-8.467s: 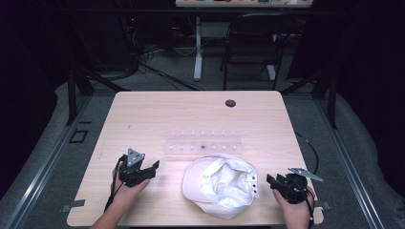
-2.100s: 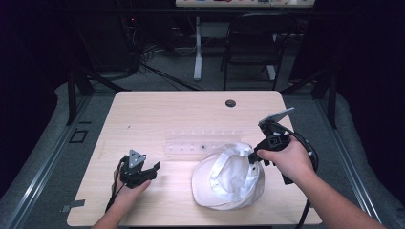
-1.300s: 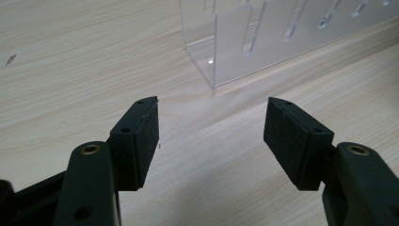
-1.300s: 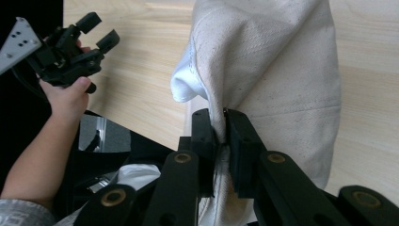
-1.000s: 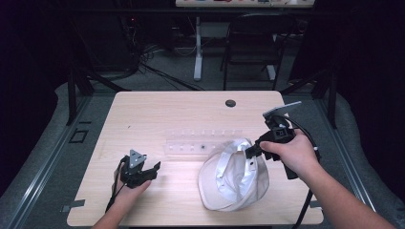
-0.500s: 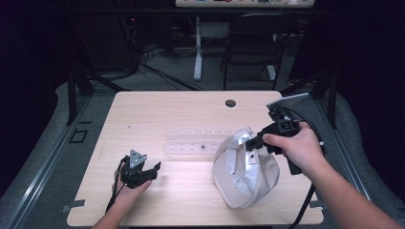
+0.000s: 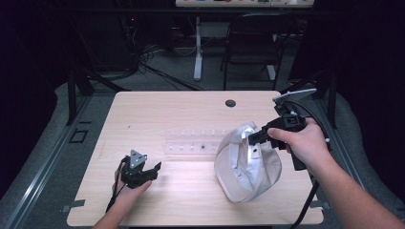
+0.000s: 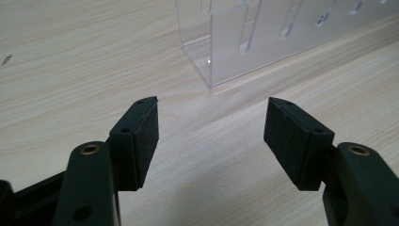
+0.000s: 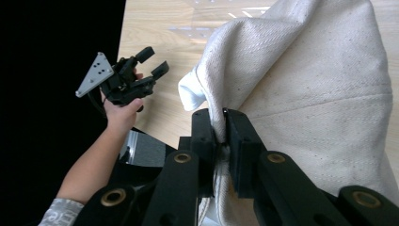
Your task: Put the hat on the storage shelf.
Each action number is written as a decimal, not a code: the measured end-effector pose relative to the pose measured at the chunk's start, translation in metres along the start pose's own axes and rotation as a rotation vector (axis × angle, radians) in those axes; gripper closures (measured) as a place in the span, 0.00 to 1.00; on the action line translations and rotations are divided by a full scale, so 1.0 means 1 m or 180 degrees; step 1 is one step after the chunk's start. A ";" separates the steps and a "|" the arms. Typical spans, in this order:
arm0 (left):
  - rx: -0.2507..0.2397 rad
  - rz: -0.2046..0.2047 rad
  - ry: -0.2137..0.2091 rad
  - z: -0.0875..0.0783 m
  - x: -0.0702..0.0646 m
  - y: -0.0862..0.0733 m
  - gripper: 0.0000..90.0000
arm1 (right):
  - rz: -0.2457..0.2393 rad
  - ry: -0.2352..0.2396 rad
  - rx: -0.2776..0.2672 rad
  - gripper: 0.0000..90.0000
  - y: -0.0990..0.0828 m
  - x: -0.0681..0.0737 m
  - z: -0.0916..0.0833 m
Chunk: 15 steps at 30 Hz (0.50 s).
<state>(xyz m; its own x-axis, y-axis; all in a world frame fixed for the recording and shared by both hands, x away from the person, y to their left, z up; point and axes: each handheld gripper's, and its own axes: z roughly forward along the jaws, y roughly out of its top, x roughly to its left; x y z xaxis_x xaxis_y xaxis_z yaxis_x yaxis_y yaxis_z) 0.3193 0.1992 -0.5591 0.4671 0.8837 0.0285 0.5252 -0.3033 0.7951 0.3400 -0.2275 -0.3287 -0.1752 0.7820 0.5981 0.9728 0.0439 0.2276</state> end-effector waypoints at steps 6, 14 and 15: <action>-0.0023 -0.0002 -0.0004 0.000 0.000 0.000 0.40 | 0.0044 0.0133 0.0018 0.92 0.002 0.002 0.001; -0.0026 0.0023 -0.0009 0.000 -0.001 0.002 0.40 | 0.0027 0.0368 -0.0094 0.92 0.005 0.006 0.000; -0.0023 0.0014 -0.0013 0.000 -0.002 0.001 0.39 | 0.0028 0.0392 -0.0113 0.92 0.006 0.006 0.000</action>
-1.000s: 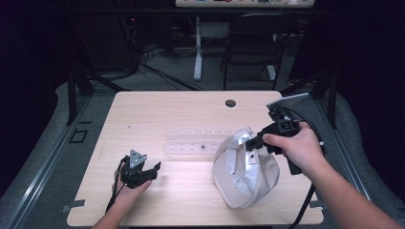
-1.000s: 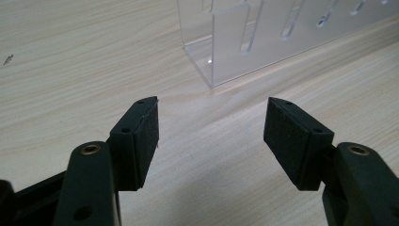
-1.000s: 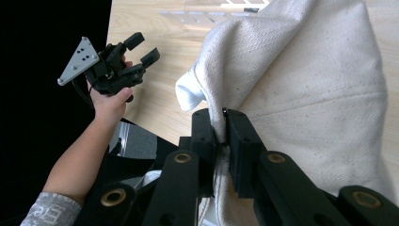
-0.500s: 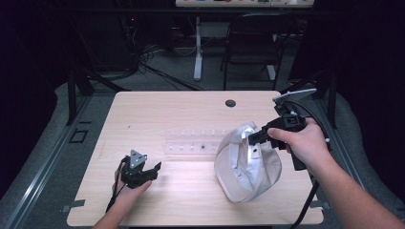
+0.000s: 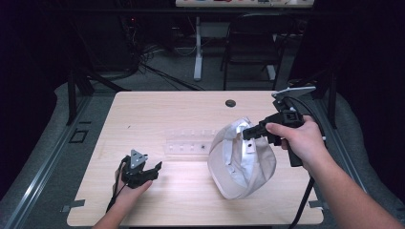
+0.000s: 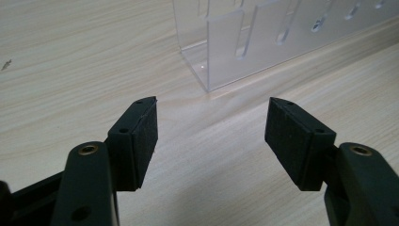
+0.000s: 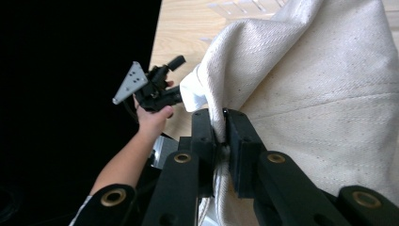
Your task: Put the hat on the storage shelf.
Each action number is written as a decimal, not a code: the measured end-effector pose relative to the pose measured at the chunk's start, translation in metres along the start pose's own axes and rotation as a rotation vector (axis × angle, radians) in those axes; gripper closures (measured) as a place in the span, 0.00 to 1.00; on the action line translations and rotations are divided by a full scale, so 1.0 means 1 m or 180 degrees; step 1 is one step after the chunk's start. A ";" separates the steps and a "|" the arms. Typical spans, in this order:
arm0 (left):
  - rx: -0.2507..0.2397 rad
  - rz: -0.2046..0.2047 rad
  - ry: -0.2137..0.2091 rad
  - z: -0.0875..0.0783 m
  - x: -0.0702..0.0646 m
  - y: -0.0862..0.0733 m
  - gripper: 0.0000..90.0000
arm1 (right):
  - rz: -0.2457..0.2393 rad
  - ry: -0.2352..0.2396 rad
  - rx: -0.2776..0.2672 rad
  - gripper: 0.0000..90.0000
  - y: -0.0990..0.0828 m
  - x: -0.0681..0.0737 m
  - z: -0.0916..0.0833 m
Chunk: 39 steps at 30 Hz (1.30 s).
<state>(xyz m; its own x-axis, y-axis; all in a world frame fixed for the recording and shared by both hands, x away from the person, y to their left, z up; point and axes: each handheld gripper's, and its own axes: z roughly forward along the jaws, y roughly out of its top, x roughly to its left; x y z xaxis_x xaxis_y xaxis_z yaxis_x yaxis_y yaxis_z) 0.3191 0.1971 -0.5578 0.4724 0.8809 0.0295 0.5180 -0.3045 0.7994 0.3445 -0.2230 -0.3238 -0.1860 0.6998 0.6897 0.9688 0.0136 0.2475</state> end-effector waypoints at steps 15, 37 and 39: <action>0.0029 -0.0020 -0.0093 0.002 -0.001 0.000 0.36 | 0.0013 0.0249 -0.0138 0.92 0.009 0.001 0.000; -0.0013 0.0048 -0.0136 0.001 -0.007 0.000 0.36 | -0.0020 0.0564 -0.0469 0.92 0.035 0.016 -0.003; -0.0015 0.0053 -0.0135 0.000 -0.008 0.001 0.36 | -0.0013 0.0576 -0.0489 0.92 0.037 0.017 -0.002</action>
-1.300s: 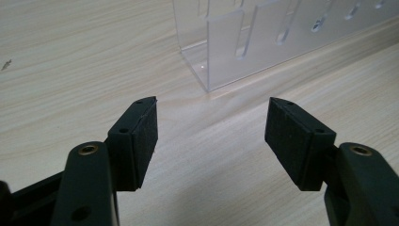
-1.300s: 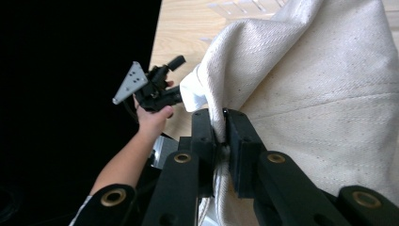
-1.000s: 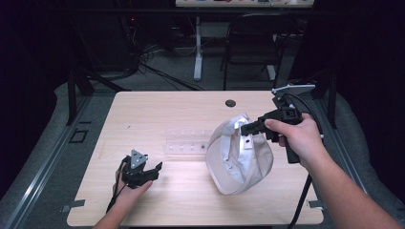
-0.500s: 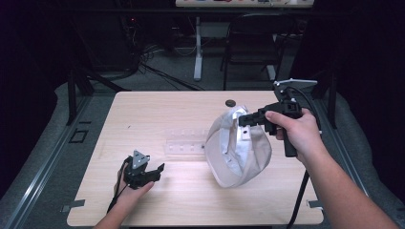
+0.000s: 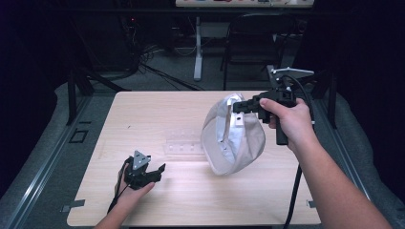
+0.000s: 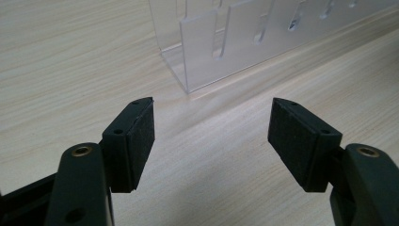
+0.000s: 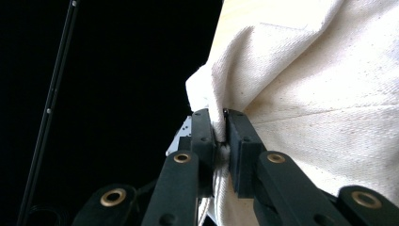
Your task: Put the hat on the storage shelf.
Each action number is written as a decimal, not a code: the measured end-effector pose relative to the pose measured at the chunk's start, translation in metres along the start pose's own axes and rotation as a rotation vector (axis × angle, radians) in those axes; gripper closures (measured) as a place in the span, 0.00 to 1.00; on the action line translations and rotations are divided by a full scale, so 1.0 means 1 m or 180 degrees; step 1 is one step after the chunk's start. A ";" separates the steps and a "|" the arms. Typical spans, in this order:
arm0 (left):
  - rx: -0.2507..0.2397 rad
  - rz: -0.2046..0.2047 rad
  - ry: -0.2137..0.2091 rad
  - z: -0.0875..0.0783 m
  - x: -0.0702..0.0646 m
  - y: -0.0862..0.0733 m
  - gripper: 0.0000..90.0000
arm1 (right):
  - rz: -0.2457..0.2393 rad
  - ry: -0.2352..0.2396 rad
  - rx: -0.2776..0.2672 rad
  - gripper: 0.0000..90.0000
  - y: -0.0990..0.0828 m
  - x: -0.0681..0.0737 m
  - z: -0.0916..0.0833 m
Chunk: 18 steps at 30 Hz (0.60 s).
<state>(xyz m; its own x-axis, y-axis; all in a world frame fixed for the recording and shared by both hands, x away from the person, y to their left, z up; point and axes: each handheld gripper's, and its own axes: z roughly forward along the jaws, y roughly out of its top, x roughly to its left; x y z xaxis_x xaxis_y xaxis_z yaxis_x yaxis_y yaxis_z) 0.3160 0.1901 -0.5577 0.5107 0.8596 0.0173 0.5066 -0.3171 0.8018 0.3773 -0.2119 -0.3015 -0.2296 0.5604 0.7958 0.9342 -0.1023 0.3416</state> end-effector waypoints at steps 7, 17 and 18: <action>-0.0026 0.0034 -0.0093 -0.002 -0.007 0.004 0.38 | 0.0012 -0.0016 -0.0059 0.92 0.007 0.003 0.004; -0.0160 0.0270 -0.0282 -0.007 -0.037 0.022 0.42 | 0.0039 -0.0019 -0.0157 0.92 0.018 0.002 0.009; -0.0163 0.0296 -0.0315 -0.006 -0.042 0.025 0.42 | 0.0040 -0.0024 -0.0166 0.92 0.019 0.002 0.009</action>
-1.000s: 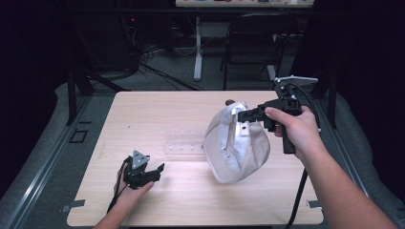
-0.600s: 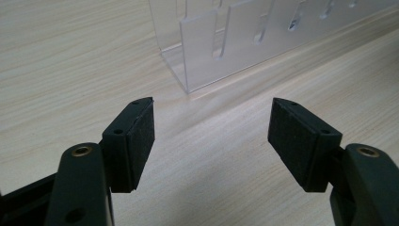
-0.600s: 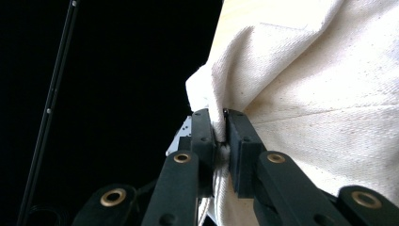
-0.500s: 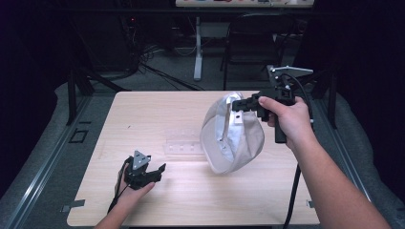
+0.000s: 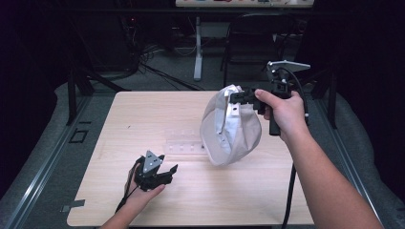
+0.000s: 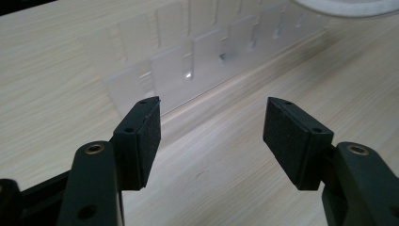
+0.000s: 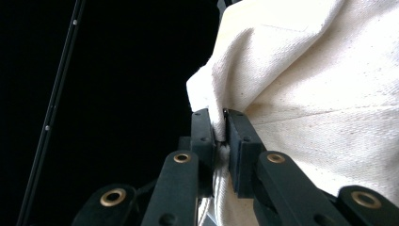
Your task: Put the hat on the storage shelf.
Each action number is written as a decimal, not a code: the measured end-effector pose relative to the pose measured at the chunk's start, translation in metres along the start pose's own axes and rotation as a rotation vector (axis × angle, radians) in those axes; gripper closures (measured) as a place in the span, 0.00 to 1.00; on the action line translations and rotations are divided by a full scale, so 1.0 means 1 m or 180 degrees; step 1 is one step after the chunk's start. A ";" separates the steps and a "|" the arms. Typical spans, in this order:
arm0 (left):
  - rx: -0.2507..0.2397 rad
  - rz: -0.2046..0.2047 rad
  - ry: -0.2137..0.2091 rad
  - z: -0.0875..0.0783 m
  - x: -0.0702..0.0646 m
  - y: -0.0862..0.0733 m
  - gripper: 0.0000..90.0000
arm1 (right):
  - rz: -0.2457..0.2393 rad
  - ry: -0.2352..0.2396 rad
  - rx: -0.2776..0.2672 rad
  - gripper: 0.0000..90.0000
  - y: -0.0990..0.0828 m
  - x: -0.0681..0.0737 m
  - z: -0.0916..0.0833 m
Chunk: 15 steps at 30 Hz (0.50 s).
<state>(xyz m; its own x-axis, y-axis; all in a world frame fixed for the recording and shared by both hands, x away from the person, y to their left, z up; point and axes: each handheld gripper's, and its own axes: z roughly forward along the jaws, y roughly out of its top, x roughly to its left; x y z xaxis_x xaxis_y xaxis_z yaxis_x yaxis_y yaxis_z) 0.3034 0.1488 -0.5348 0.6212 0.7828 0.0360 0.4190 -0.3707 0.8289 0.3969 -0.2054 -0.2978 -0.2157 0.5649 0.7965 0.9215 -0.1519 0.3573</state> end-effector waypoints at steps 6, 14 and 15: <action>-0.0066 0.0090 -0.0119 0.006 -0.016 0.017 0.42 | 0.0025 -0.0008 -0.0053 0.92 0.005 0.000 0.003; -0.0107 0.0129 -0.0289 0.018 -0.039 0.041 0.42 | 0.0036 -0.0010 -0.0098 0.92 0.009 -0.001 0.008; -0.0107 0.0140 -0.0303 0.019 -0.042 0.043 0.42 | 0.0045 -0.0023 -0.0096 0.92 0.009 0.000 0.009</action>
<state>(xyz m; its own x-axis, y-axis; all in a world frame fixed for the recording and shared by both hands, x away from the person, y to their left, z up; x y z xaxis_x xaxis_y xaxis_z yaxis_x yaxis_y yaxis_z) 0.3078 0.0907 -0.5110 0.6994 0.7144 0.0210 0.3685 -0.3855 0.8459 0.4082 -0.1993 -0.2990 -0.2004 0.5684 0.7980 0.9143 -0.1842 0.3608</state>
